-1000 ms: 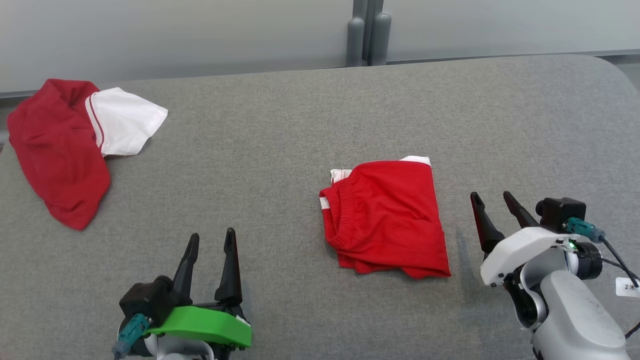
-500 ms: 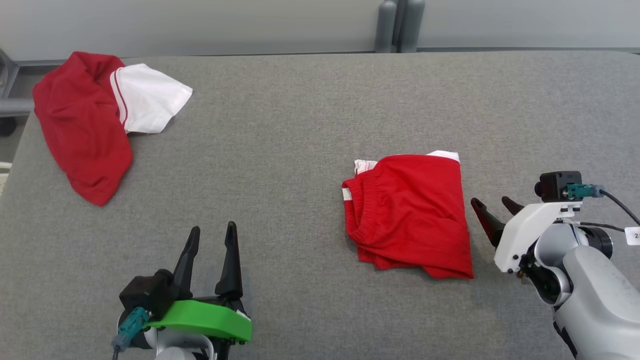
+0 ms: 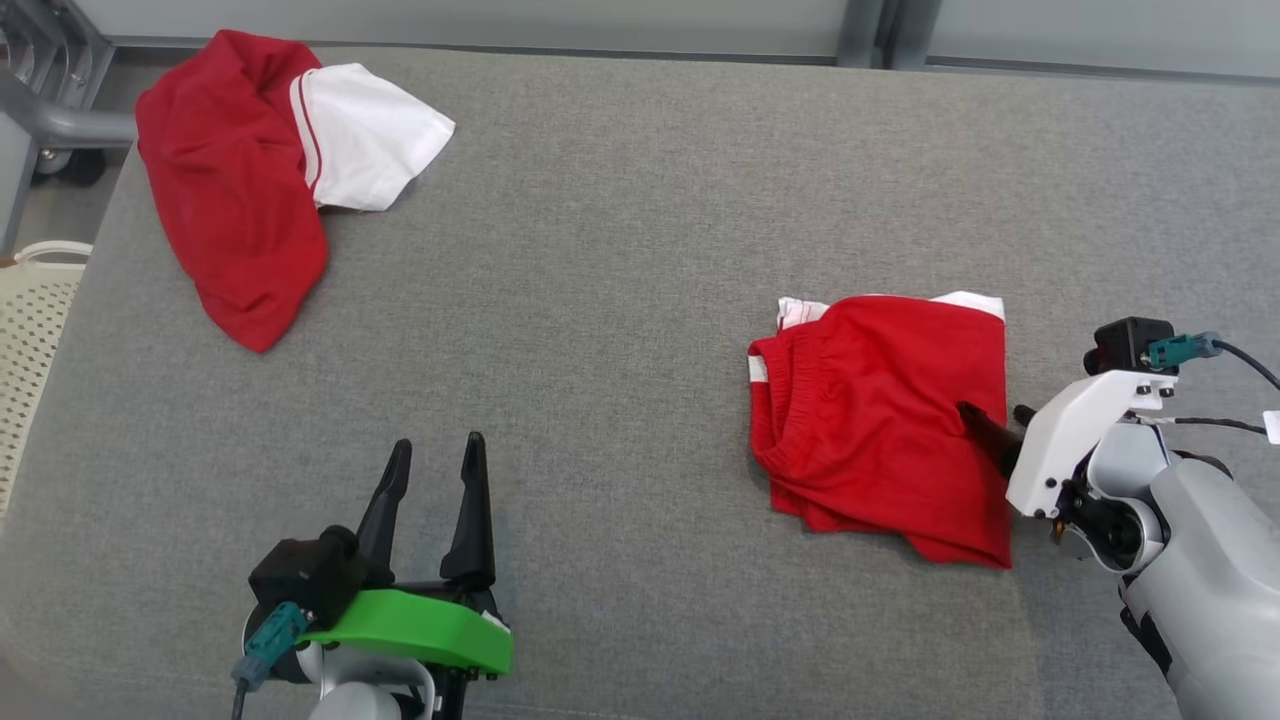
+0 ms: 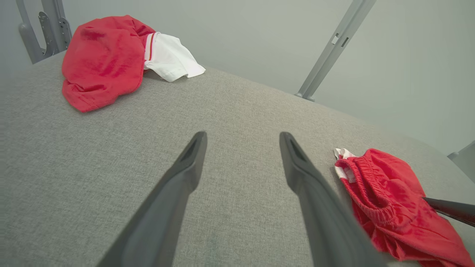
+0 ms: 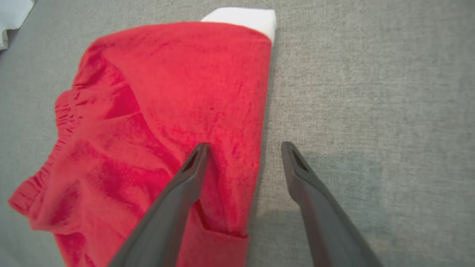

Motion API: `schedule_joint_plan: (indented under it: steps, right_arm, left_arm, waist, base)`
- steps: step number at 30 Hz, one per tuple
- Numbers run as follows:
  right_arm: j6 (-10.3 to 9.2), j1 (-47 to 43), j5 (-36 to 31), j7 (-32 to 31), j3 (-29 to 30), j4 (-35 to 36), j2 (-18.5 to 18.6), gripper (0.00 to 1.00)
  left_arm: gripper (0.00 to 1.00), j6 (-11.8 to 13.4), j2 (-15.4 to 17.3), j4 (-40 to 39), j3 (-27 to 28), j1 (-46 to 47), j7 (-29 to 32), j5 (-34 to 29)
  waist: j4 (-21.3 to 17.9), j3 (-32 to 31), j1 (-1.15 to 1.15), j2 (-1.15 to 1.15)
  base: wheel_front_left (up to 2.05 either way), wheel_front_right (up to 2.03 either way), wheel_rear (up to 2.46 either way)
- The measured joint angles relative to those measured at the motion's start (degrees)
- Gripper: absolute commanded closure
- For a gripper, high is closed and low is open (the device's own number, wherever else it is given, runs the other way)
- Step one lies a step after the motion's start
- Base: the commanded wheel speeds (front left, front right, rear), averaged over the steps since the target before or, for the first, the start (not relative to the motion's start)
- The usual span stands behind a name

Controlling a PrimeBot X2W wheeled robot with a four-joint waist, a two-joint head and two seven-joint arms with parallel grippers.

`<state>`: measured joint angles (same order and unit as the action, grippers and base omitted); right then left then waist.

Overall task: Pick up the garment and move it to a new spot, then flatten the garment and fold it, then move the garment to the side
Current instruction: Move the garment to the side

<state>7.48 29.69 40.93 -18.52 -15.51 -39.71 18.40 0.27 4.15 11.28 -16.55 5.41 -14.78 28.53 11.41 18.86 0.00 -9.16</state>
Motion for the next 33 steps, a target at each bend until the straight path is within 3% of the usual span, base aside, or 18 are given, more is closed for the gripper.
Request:
schedule_joint_plan:
  steps: [7, 8, 9, 12, 14, 24, 33]
  right_arm:
    - [0.00, 2.4, 1.3, -0.2, -1.0, -5.0, -0.5, 0.00]
    - [0.00, 2.7, 1.5, 0.0, -1.3, -5.3, -0.6, 0.16]
    - [0.00, 2.9, 1.6, 0.0, -1.6, -5.5, -0.6, 0.44]
    - [0.00, 3.6, 2.4, 0.5, -3.0, -5.6, -0.6, 0.75]
    - [0.00, 3.7, 2.9, 1.2, -4.1, -5.4, -0.6, 1.00]
    - [0.01, 5.5, 4.7, 4.3, -9.0, -3.8, 1.2, 1.00]
    - [0.01, 8.6, 5.0, 5.7, -12.0, -3.1, 4.1, 1.00]
  left_arm:
    - [0.00, 0.0, 0.0, 0.1, -0.2, 0.1, 0.0, -0.1]
    - [0.00, 0.0, 0.0, 0.1, -0.2, 0.2, 0.0, -0.1]
    - [0.00, 0.0, 0.0, 0.1, -0.2, 0.2, 0.0, -0.1]
    - [0.00, 0.1, 0.1, 0.0, -0.1, 0.3, 0.0, -0.1]
    - [0.00, 0.2, 0.1, 0.0, -0.1, 0.3, 0.0, -0.1]
    - [0.00, 0.2, 0.6, -0.9, -0.2, 1.1, -0.2, -0.7]
    - [0.00, 0.2, 1.4, -2.2, -0.8, 2.3, 0.1, -1.4]
  waist:
    - [1.5, 0.9, 0.00, 0.00]
    - [1.5, 1.0, 0.00, 0.00]
    - [1.6, 1.1, 0.00, 0.00]
    - [1.4, 1.3, 0.00, 0.00]
    - [1.1, 1.3, 0.00, 0.00]
    - [-2.3, 1.2, 0.00, 0.00]
    - [-8.6, 0.9, 0.00, 0.00]
  base:
    - [0.00, 0.00, 0.00]
    - [0.00, 0.00, 0.00]
    - [0.00, 0.00, 0.00]
    - [0.00, 0.00, 0.00]
    - [0.00, 0.00, 0.00]
    - [0.00, 0.00, 0.00]
    - [0.00, 0.00, 0.00]
